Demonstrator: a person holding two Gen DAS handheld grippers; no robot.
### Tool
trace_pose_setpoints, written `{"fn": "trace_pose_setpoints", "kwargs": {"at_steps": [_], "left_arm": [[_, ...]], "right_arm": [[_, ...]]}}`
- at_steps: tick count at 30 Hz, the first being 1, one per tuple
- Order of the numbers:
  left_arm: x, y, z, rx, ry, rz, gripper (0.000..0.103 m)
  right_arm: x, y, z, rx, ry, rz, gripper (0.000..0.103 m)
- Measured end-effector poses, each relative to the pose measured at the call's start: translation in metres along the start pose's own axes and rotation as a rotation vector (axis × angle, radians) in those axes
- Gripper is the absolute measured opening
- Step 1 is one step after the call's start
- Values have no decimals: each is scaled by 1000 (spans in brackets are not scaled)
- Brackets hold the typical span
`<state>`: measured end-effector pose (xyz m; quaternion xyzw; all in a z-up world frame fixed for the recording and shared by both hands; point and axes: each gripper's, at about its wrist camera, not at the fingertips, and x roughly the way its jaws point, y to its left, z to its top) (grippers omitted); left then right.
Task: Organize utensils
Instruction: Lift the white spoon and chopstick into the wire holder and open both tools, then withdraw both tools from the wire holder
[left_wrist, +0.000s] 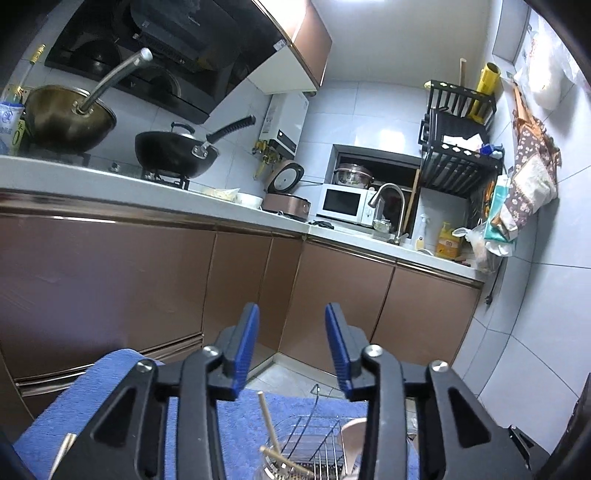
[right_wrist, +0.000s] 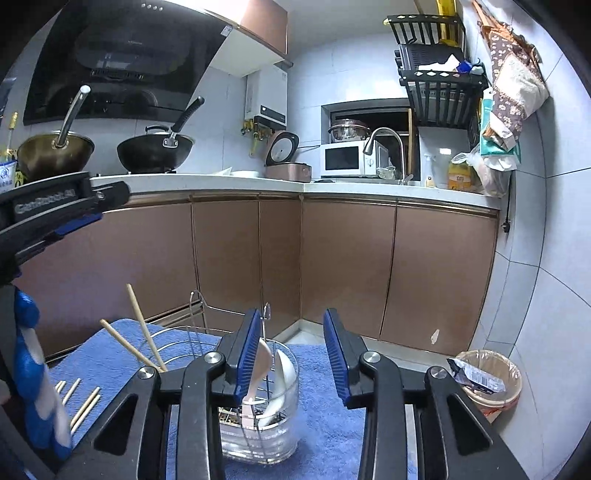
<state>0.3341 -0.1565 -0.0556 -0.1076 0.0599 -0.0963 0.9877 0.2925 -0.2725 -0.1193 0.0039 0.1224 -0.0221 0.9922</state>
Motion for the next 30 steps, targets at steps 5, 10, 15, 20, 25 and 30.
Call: {"fn": "trace_pose_setpoints", "kwargs": {"at_steps": [5, 10, 15, 20, 25, 30], "left_arm": [[-36, 7, 11, 18, 17, -2, 43], [-74, 14, 19, 68, 53, -5, 43], [-111, 30, 26, 82, 82, 7, 43], [-148, 54, 36, 89, 104, 43, 43], [-183, 81, 46, 96, 123, 95, 43], [-215, 112, 53, 90, 148, 142, 43]], "right_arm": [[-31, -4, 2, 38, 5, 3, 33], [-64, -5, 9, 59, 0, 20, 33], [-98, -1, 17, 69, -9, 54, 33], [-127, 7, 21, 85, -2, 106, 33], [-148, 18, 24, 82, 8, 151, 33], [-167, 28, 26, 73, 16, 197, 33]]}}
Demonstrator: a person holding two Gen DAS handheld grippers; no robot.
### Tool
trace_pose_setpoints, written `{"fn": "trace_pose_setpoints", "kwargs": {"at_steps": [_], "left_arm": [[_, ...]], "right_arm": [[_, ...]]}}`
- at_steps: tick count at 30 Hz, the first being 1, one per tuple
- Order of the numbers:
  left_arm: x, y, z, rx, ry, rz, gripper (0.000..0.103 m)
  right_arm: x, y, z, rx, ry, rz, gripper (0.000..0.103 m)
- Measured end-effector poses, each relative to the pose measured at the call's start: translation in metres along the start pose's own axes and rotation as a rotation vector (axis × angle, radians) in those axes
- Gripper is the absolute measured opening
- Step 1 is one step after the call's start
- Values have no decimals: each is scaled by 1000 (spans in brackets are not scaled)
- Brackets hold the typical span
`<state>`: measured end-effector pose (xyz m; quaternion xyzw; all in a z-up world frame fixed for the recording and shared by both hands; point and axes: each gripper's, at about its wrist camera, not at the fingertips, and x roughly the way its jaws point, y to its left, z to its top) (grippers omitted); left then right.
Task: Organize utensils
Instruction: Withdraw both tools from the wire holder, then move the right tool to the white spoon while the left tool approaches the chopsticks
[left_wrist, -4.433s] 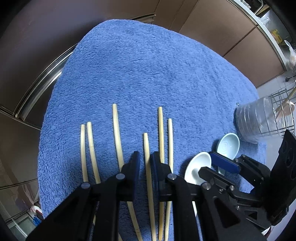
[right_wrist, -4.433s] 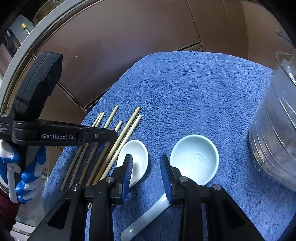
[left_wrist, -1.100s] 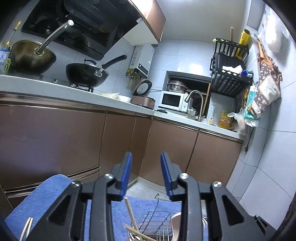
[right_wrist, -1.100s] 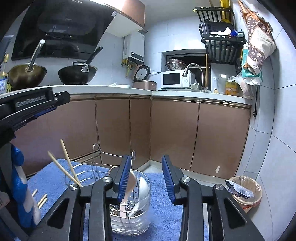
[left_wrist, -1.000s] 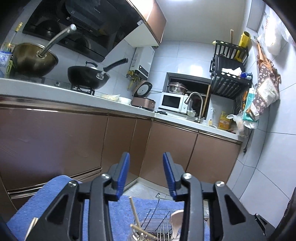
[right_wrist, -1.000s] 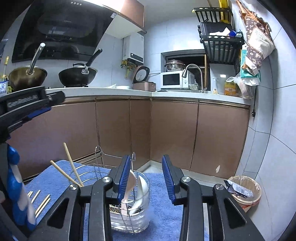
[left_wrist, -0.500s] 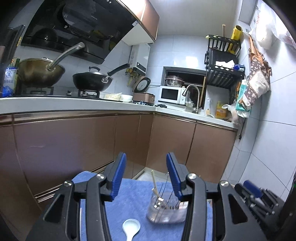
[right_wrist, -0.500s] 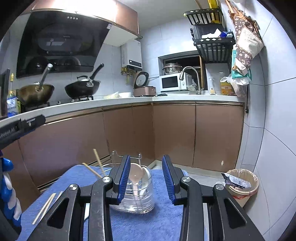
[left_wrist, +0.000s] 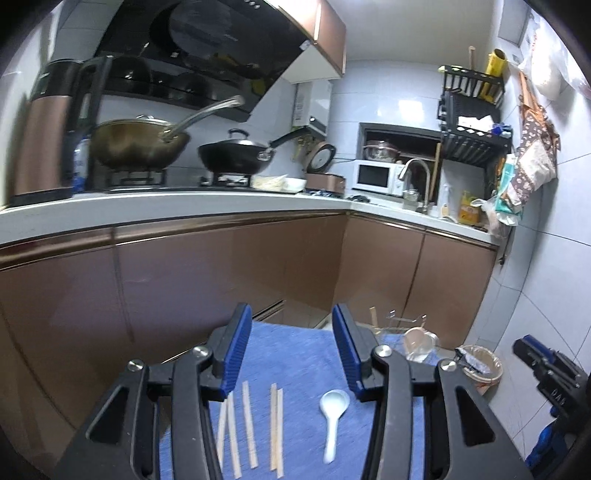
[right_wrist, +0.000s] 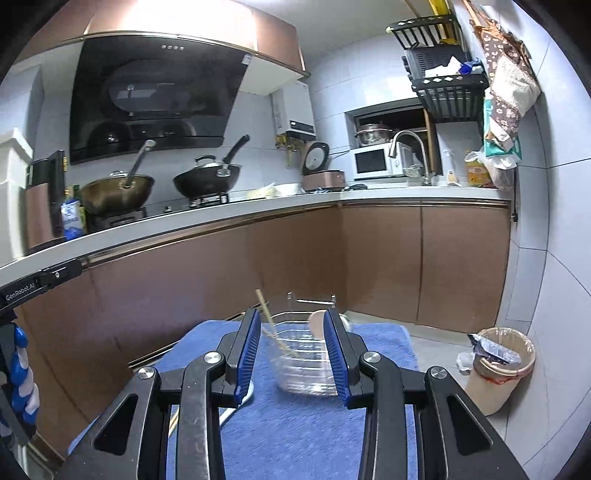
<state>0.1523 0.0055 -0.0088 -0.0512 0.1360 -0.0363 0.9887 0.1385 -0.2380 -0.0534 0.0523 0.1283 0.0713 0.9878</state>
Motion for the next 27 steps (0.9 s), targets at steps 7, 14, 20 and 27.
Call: {"fn": "trace_pose_setpoints", "kwargs": {"at_steps": [7, 14, 20, 27], "left_arm": [[-15, 46, -5, -67, 77, 14, 43], [3, 71, -22, -121, 210, -32, 43], [52, 80, -49, -174, 392, -95, 43], [110, 92, -84, -249, 575, -124, 42]], "right_arm": [[-10, 10, -2, 6, 16, 35, 33], [-1, 11, -10, 25, 57, 53, 33], [26, 11, -26, 41, 131, 79, 33], [69, 13, -50, 53, 237, 117, 33]]}}
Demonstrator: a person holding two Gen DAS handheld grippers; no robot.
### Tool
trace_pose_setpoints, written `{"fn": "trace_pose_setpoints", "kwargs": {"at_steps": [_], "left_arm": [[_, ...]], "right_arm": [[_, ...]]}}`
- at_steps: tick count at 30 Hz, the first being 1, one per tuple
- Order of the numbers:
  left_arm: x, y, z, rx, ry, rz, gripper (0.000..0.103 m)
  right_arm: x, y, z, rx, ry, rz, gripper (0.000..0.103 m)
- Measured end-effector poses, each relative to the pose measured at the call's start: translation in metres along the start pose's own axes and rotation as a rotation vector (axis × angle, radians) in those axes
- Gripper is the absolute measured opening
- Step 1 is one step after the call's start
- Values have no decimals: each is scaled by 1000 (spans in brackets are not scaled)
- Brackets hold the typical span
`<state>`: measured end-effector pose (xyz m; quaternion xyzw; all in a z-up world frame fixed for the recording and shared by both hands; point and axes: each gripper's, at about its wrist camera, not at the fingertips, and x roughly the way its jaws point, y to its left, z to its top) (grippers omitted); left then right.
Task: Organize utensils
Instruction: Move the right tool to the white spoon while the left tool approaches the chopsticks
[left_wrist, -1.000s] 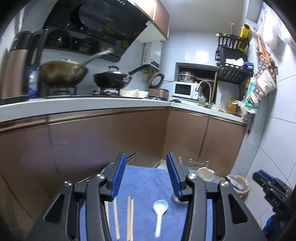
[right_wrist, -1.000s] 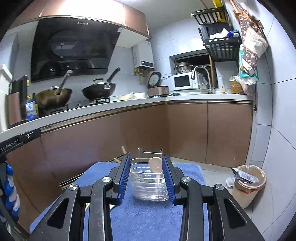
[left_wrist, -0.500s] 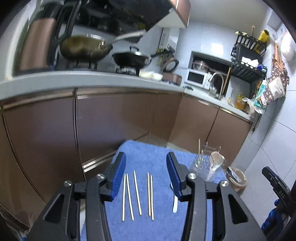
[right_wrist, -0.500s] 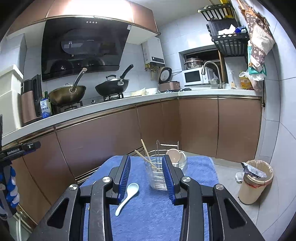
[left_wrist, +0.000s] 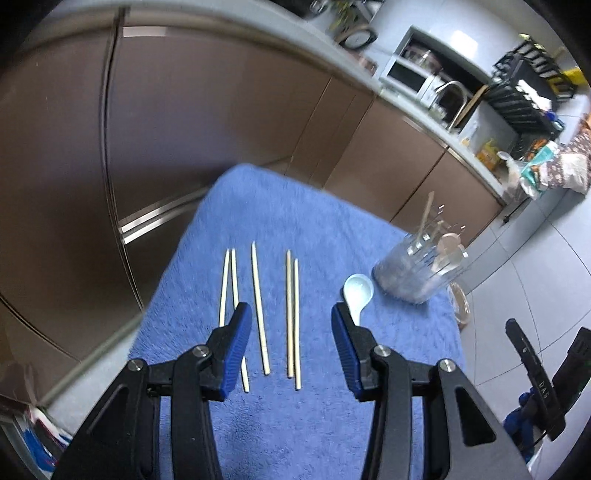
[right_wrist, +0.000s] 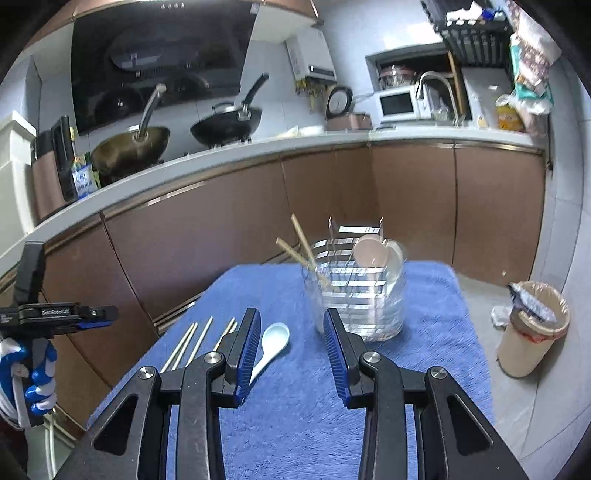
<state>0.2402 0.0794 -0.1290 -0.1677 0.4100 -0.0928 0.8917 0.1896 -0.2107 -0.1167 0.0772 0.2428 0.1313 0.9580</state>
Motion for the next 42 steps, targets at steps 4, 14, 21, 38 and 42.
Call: {"fn": "trace_pose_setpoints", "kwargs": {"at_steps": [4, 14, 21, 38, 42], "left_arm": [[37, 13, 6, -36, 84, -4, 40], [110, 39, 21, -99, 231, 46, 26], [140, 51, 28, -118, 287, 84, 20], [171, 59, 39, -113, 335, 142, 13], [175, 59, 39, -108, 341, 146, 11]], "right_arm": [[31, -4, -9, 16, 69, 25, 33], [108, -7, -30, 46, 222, 89, 33], [137, -12, -35, 62, 272, 118, 33], [174, -16, -34, 82, 315, 149, 33], [179, -17, -32, 92, 317, 152, 33]]}}
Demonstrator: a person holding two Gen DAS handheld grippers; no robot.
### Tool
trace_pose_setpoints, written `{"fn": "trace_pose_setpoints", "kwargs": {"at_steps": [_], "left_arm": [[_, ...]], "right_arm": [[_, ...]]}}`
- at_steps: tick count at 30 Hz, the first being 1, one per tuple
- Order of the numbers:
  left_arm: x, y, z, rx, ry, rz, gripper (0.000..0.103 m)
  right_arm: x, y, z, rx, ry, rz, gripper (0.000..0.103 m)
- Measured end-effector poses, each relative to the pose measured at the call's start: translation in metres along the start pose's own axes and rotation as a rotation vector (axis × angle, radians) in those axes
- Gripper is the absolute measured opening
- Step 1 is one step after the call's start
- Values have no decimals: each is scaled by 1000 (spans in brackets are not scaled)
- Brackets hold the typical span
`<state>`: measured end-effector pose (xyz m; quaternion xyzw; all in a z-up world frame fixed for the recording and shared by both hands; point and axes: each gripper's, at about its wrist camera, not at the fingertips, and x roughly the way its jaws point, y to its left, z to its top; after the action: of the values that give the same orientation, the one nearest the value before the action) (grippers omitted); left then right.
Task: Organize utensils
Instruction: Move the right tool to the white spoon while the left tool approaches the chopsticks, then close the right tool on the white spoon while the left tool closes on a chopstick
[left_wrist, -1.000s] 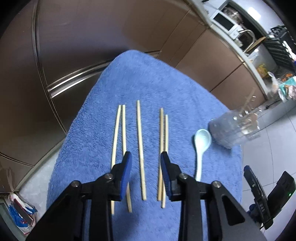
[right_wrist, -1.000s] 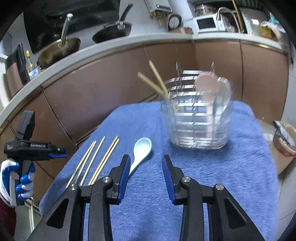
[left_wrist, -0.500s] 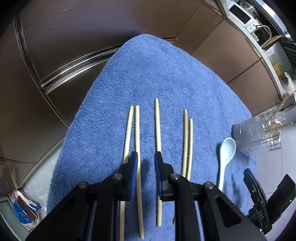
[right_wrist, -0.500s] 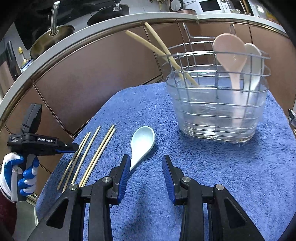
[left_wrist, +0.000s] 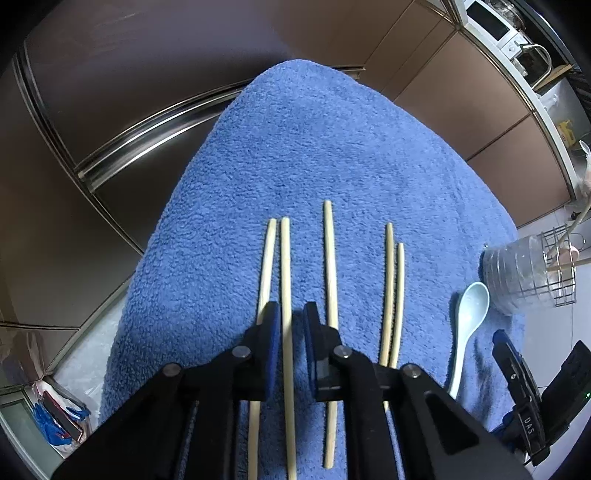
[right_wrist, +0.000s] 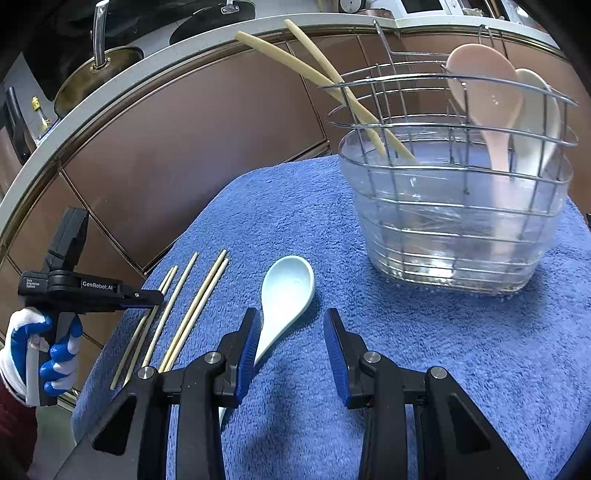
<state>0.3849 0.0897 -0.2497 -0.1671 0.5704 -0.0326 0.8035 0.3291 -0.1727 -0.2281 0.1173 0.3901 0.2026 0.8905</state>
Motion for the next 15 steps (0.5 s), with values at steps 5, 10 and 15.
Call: {"fn": "trace_pose_setpoints", "kwargs": {"at_steps": [5, 10, 15], "left_arm": [[2, 1, 3, 0, 8, 4, 10], [5, -1, 4, 15, 12, 14, 9], [7, -2, 5, 24, 15, 21, 7]], "right_arm": [[9, -3, 5, 14, 0, -1, 33], [19, -2, 9, 10, 10, -5, 33], [32, 1, 13, 2, 29, -11, 31]]}}
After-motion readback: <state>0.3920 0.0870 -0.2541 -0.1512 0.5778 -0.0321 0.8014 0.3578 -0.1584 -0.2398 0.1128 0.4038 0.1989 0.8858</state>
